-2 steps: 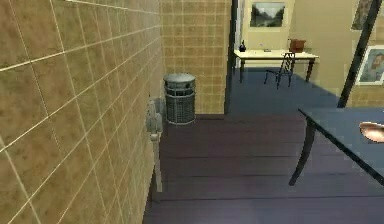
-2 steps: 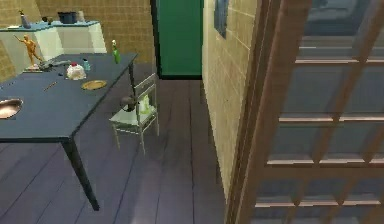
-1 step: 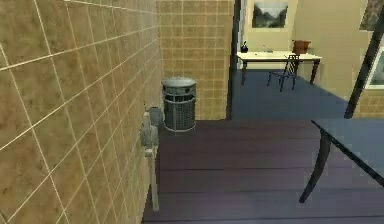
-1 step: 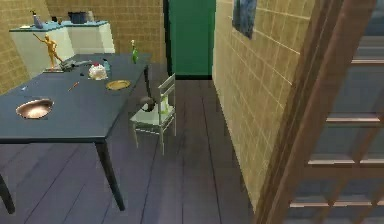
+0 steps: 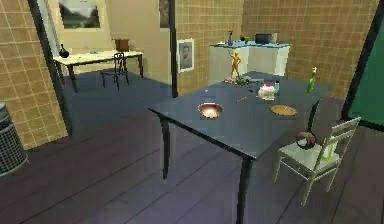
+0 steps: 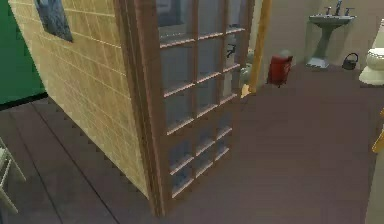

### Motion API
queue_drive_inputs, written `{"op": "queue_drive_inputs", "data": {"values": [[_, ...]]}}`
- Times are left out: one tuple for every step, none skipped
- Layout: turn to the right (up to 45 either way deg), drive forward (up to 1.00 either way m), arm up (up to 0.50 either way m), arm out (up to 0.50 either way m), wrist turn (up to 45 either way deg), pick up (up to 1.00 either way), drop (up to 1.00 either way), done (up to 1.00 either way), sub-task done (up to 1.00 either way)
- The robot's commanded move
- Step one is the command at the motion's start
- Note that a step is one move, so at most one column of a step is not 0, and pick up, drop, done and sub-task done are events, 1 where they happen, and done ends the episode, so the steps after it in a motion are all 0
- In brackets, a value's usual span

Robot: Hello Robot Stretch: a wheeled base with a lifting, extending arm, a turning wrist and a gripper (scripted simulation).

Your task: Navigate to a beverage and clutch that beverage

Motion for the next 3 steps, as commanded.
{"op": "queue_drive_inputs", "data": {"values": [[45.0,0.00,0.00,0.00,0.0,0.00,0.00,0.00,0.00],[0.0,0.15,0.00,0.00,0.0,0.00,0.00,0.00,0.00],[-45.0,0.00,0.00,0.00,0.0,0.00,0.00,0.00,0.00]]}}
